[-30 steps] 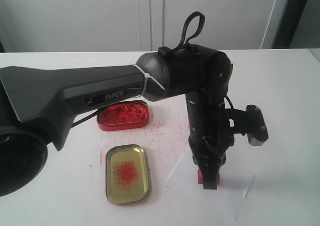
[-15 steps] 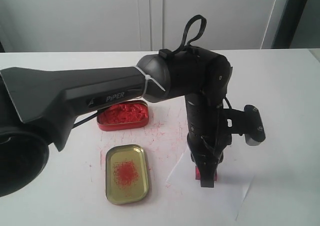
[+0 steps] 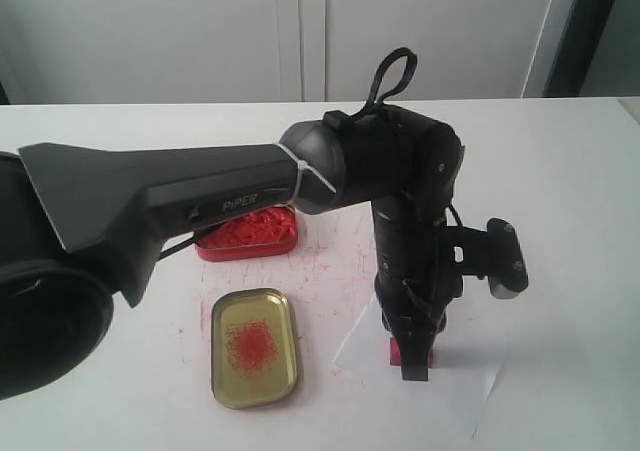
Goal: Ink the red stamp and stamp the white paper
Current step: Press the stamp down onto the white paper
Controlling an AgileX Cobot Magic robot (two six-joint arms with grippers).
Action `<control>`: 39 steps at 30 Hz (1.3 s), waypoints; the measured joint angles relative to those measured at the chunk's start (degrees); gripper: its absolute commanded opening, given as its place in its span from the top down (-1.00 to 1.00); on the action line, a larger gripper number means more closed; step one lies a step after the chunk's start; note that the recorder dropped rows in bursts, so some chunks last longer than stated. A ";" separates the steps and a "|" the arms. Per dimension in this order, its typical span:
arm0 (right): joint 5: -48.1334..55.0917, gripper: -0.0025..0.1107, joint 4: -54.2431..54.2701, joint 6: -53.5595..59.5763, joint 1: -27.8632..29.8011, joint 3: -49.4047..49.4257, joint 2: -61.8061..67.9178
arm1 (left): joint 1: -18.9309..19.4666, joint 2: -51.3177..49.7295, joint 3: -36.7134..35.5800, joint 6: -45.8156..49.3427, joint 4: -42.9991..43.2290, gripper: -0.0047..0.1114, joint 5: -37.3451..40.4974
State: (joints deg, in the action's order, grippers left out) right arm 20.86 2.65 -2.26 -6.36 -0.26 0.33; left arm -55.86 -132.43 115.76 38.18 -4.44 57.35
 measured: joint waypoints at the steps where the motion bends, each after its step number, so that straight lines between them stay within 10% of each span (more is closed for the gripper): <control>1: 0.00 0.96 0.00 0.00 0.00 0.00 0.00 | 0.00 -0.25 0.10 0.00 -0.10 0.92 0.00; 39: 0.00 0.96 0.00 0.00 0.00 0.00 0.00 | 0.10 -2.38 1.93 0.00 -0.43 0.92 1.72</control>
State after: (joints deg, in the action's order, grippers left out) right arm 20.86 2.65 -2.26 -6.36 -0.26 0.33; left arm -55.75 -134.81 117.69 38.18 -4.88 59.08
